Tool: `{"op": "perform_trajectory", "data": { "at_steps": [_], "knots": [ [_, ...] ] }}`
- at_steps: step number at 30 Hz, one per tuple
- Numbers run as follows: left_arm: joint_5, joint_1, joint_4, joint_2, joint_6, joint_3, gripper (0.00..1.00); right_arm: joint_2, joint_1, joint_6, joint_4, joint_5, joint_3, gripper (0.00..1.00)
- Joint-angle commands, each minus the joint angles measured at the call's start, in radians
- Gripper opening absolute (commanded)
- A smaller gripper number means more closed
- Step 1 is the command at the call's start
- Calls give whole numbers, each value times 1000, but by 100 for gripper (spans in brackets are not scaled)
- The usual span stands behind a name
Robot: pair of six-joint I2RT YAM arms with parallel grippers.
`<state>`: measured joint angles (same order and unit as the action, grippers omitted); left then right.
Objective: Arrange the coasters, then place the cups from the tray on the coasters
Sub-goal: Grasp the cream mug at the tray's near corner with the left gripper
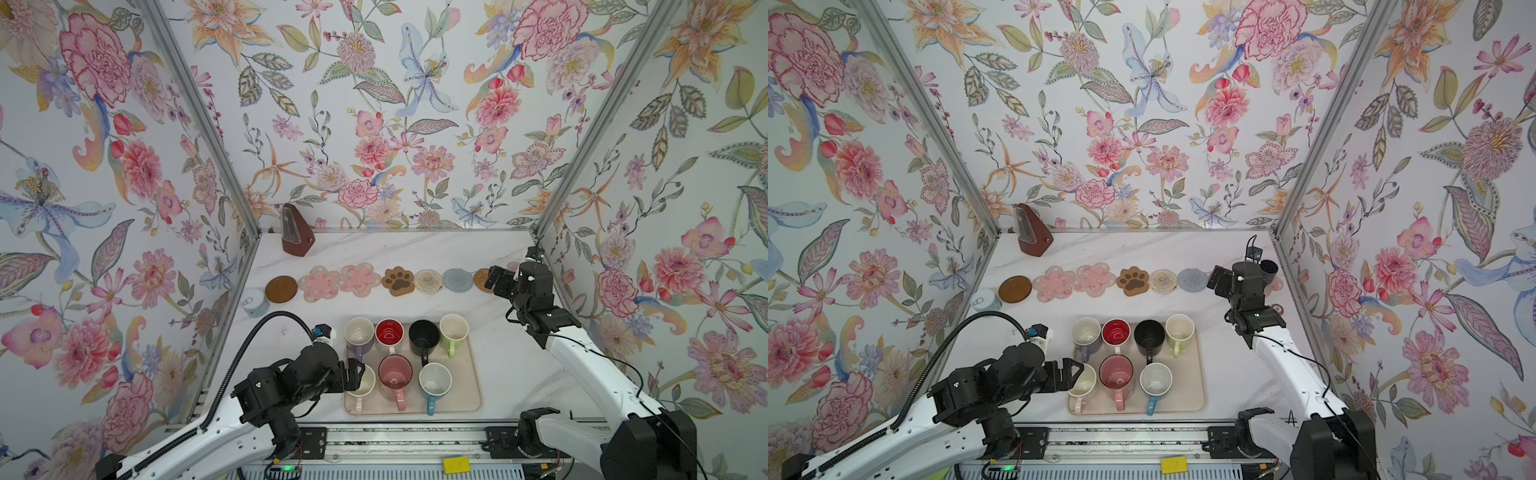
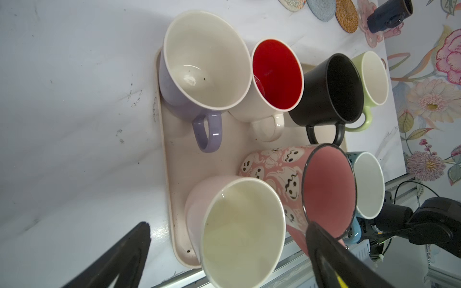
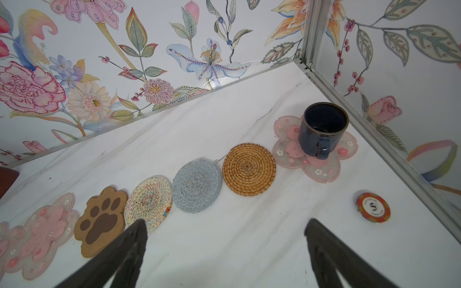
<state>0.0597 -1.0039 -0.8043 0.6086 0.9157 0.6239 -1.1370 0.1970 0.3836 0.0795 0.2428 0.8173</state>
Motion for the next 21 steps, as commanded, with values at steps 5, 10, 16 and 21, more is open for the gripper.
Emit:
{"op": "perform_trajectory", "data": {
  "at_steps": [5,10,16,21],
  "knots": [
    [73,-144,-50,-12,36,-15,99,21,9,14,28,16,13,99],
    [84,-224,-39,15,57,-50,99,20,9,15,34,15,23,99],
    [96,-305,-17,32,102,-82,99,10,10,12,49,9,38,99],
    [104,-365,5,64,117,-97,99,9,12,18,45,6,36,99]
  ]
}}
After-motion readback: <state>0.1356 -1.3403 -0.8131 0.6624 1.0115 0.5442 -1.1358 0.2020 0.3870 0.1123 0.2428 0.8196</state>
